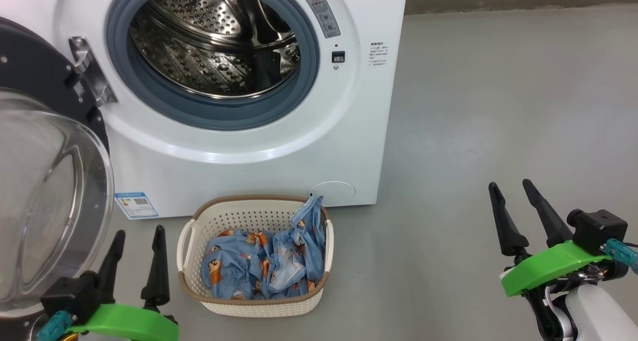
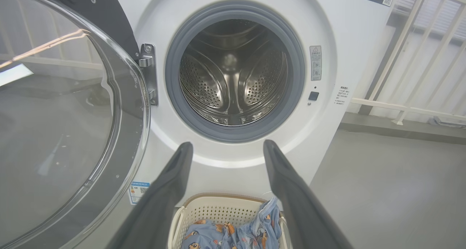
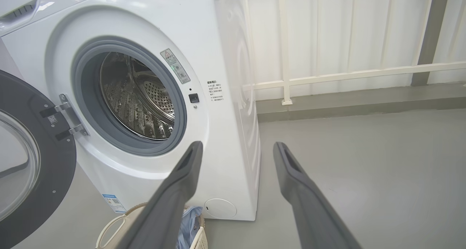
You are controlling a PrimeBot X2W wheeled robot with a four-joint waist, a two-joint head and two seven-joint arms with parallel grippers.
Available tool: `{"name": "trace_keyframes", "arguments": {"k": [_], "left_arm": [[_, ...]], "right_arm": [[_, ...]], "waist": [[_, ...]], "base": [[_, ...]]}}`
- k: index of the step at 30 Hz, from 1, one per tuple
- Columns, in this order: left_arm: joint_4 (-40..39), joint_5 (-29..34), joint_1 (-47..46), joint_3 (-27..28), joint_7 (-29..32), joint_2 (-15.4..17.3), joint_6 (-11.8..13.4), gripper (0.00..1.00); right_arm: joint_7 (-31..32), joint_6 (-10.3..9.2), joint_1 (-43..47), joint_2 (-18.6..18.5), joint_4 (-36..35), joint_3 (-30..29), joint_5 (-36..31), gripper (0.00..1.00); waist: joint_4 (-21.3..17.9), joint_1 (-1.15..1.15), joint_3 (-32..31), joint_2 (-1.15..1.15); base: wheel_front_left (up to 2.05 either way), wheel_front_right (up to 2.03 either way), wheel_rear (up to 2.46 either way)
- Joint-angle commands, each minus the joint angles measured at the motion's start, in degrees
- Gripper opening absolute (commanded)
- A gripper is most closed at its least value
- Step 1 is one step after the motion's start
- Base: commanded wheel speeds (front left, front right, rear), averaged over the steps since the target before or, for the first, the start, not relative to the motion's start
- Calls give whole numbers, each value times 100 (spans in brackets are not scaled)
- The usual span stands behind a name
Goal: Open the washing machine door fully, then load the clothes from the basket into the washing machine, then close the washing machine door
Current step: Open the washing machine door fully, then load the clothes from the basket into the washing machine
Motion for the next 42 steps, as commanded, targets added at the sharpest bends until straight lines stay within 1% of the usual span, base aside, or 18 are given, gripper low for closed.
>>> {"name": "trace_keyframes", "arguments": {"k": [1, 12, 30, 42], "left_arm": [[-104, -29, -132, 191, -73, 147, -19, 100], [-86, -9, -173, 170, -141, 140, -81, 100], [-46, 18, -148, 131, -196, 123, -120, 100], [-42, 9, -156, 120, -203, 138, -78, 100]], "right_arm": [[-70, 26, -150, -94, -157, 98, -63, 100], [-70, 26, -144, -98, -197, 18, -104, 100], [-70, 26, -99, -88, -163, 61, -83, 100], [-70, 26, -99, -88, -149, 69, -52, 100]], "waist": [[-8, 0, 15, 0], [1, 0, 88, 0], [29, 0, 28, 0], [40, 0, 21, 0]], "base": [[0, 0, 0], [0, 0, 0], [2, -2, 0], [94, -94, 0]]}}
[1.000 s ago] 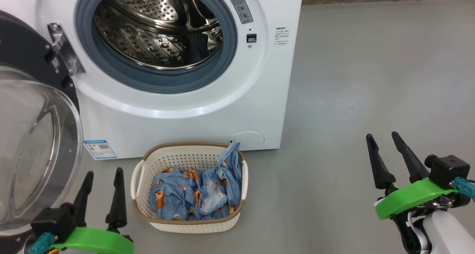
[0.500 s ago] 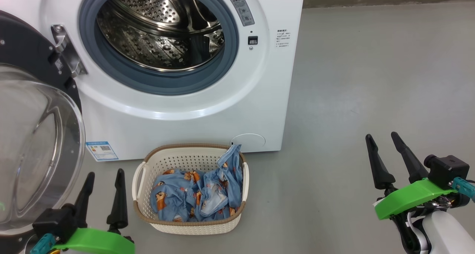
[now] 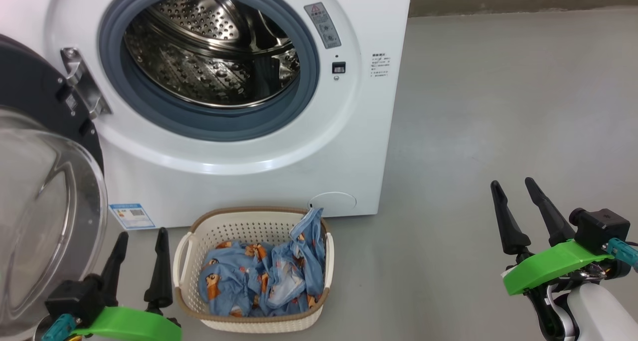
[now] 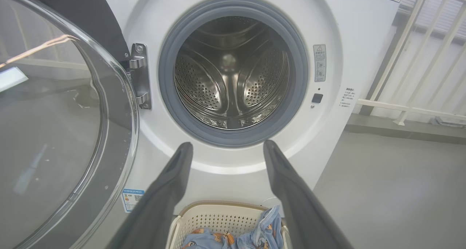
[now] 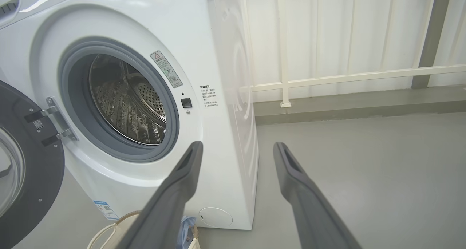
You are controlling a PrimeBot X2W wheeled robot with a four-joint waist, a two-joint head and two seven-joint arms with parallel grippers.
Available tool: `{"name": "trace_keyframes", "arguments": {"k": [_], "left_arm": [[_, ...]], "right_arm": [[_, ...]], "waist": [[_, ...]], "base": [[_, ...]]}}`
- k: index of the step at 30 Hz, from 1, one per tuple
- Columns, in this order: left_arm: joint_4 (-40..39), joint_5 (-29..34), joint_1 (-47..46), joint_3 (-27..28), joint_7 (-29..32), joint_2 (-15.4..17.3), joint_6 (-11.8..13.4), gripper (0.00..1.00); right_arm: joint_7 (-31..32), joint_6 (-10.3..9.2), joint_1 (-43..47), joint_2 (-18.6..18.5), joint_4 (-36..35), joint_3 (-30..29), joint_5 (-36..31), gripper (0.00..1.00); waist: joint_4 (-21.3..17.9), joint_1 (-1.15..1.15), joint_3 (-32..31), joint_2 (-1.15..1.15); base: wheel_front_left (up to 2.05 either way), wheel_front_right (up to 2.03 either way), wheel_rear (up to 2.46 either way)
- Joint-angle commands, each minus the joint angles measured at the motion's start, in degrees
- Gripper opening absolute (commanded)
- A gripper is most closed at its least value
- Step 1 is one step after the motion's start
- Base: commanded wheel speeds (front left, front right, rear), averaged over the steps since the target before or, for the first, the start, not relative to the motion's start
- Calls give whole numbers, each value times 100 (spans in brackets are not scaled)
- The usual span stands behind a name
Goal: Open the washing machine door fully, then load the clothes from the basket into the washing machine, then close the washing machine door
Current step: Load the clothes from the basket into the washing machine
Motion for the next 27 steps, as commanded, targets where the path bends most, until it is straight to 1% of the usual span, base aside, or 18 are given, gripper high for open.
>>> {"name": "trace_keyframes", "arguments": {"k": [1, 21, 27], "left_arm": [[-114, 5, -156, 208, -66, 141, 37, 100], [-123, -47, -205, 200, -55, 166, 126, 100], [-131, -99, -216, 189, -45, 183, 85, 100]], "right_arm": [[-70, 26, -100, -76, -120, 111, -5, 100], [-70, 26, -123, -51, -109, 95, -12, 100], [-70, 26, -136, -45, -107, 89, -18, 100]], "waist": [[1, 0, 4, 0], [24, 0, 42, 0], [26, 0, 55, 0]], "base": [[117, -117, 0], [107, -107, 0], [48, -48, 0]]}}
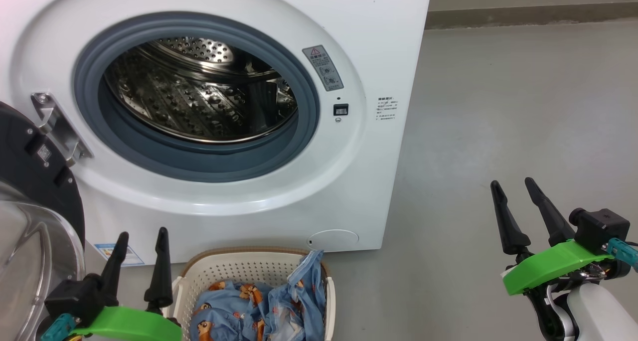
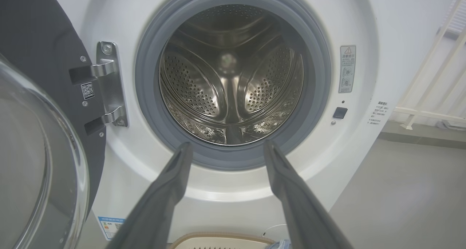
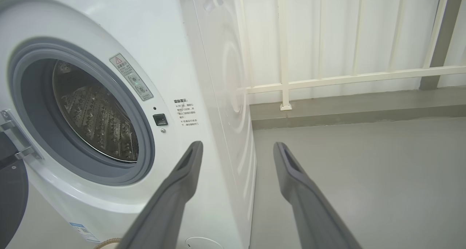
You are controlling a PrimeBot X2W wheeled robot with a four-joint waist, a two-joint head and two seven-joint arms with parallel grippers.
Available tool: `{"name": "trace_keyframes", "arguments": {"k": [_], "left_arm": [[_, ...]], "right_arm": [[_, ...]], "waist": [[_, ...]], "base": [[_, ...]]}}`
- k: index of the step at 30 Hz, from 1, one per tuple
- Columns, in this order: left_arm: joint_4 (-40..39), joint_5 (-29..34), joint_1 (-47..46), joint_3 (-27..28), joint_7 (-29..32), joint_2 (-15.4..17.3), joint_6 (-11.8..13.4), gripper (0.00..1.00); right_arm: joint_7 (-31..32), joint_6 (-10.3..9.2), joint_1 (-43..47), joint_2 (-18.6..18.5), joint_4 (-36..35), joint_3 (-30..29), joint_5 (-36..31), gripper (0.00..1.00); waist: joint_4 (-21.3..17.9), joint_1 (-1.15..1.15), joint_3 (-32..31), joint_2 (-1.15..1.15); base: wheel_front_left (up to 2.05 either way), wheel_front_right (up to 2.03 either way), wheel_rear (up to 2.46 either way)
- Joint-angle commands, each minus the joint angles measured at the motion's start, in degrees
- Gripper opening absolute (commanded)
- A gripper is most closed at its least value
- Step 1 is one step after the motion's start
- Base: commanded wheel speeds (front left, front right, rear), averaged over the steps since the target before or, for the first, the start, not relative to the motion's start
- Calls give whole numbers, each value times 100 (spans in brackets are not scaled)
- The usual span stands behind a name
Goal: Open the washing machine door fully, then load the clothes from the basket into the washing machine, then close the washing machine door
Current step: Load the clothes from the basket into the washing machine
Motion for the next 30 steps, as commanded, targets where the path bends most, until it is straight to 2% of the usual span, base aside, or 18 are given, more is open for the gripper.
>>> {"name": "trace_keyframes", "arguments": {"k": [1, 30], "left_arm": [[-130, -36, -210, 208, -45, 175, -9, 100], [-94, -96, -255, 157, -65, 183, 29, 100]], "right_arm": [[-70, 26, -135, -53, -114, 97, -18, 100], [-70, 26, -200, -72, -91, 147, 8, 100]], "waist": [[0, 0, 1, 0], [13, 0, 91, 0]], "base": [[5, -5, 0], [0, 0, 0]]}}
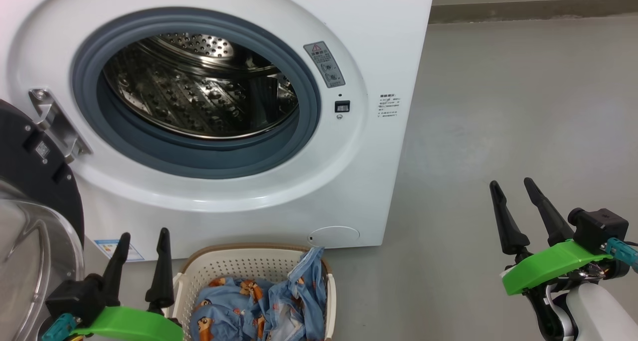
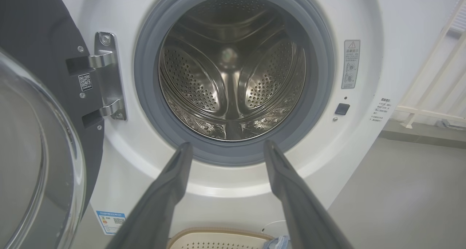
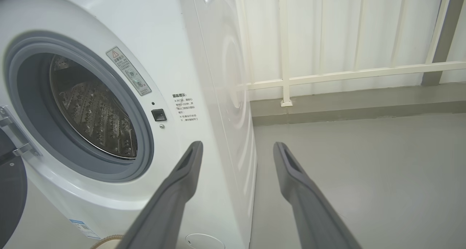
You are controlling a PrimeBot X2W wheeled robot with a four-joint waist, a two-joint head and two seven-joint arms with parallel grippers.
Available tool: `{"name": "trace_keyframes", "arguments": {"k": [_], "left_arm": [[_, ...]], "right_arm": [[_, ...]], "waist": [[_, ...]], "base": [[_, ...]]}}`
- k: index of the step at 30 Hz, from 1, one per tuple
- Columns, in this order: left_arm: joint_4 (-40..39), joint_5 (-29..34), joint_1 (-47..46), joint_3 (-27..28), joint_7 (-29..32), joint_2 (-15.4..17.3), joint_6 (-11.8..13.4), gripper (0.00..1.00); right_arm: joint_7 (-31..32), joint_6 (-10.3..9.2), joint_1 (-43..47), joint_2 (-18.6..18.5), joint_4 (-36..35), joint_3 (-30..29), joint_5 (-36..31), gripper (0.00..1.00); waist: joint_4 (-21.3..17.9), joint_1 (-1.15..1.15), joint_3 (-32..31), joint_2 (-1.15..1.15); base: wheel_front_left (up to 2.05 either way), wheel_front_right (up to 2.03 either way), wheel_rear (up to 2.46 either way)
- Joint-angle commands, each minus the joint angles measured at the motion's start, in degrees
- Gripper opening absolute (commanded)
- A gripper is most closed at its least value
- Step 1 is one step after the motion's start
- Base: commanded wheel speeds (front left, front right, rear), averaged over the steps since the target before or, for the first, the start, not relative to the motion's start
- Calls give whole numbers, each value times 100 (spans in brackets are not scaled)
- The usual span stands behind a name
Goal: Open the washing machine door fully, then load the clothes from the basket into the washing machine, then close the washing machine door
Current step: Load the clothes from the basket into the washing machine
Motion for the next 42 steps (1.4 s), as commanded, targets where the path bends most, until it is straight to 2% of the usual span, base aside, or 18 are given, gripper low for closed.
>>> {"name": "trace_keyframes", "arguments": {"k": [1, 13, 18, 35, 42], "left_arm": [[-107, -27, -249, 194, -66, 178, 29, 100], [-25, -80, -299, 126, -23, 146, -13, 100], [310, -151, -390, -57, 125, 32, -172, 100], [2748, -268, -1580, -665, 510, -491, -1082, 100], [3900, -221, -2315, -800, 550, -658, -1313, 100]], "right_arm": [[-70, 26, -186, -79, -122, 134, 6, 100], [-70, 26, -238, -66, -168, 135, -7, 100], [-70, 26, -295, -69, -168, 125, -1, 100], [-70, 26, -707, 22, -339, 98, -71, 100], [-70, 26, -982, 120, -435, 174, -114, 100]], "waist": [[-6, 0, 19, 0], [-75, 0, 230, 0], [-169, 0, 474, 0], [-618, 0, 1788, 0], [-779, 0, 2375, 0]], "base": [[0, 0, 0], [0, 0, 0], [0, 0, 0], [0, 0, 0], [0, 0, 0]]}}
